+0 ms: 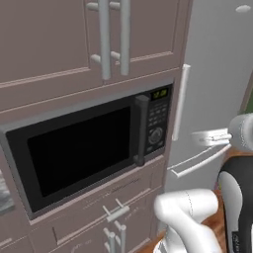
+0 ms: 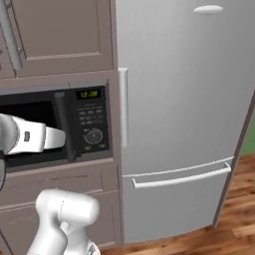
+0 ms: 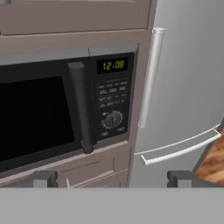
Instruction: Gather the potato and onion from the fridge and place them on a tray on the dining counter. Then gather the steak and chicken drumstick from the fridge and place them on the other tray.
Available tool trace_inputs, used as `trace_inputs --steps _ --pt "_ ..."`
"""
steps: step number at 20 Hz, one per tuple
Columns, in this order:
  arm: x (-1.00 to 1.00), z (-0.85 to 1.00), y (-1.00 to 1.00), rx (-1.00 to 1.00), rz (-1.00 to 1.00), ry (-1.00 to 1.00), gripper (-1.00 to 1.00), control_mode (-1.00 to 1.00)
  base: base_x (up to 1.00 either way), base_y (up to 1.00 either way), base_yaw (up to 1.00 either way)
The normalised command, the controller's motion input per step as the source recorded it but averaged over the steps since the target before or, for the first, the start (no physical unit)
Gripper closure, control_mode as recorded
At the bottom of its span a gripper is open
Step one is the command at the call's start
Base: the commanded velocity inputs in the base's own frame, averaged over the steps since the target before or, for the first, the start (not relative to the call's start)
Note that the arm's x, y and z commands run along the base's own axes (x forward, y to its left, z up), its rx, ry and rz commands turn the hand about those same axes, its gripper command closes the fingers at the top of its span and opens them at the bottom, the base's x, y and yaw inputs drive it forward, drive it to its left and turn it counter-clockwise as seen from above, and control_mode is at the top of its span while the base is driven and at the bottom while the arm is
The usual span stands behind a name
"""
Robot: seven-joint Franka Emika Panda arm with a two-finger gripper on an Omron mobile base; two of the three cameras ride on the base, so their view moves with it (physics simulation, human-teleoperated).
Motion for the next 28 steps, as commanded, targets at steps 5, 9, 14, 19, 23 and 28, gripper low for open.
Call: trace_inputs --steps 5,9,14,19,23,28 --pt "0.00 0.00 0.00 0.00 0.00 0.00 -1.00 1.00 0.33 -0.03 0.00" --pt "0.00 0.00 0.00 0.00 0.00 0.00 -1.00 1.00 0.30 0.02 -0.13" --pt "0.00 0.00 0.00 0.00 0.00 0.00 -1.00 1.00 0.21 0.31 -0.23" --pt "0.00 0.00 0.00 0.00 0.00 0.00 -1.00 1.00 0.30 0.33 -0.11" --pt "0.00 0.00 0.00 0.00 0.00 0.00 -1.00 1.00 0.04 0.46 -0.15" --pt "0.00 0.00 0.00 0.00 0.00 0.00 -1.00 1.00 0.00 0.21 -0.18"
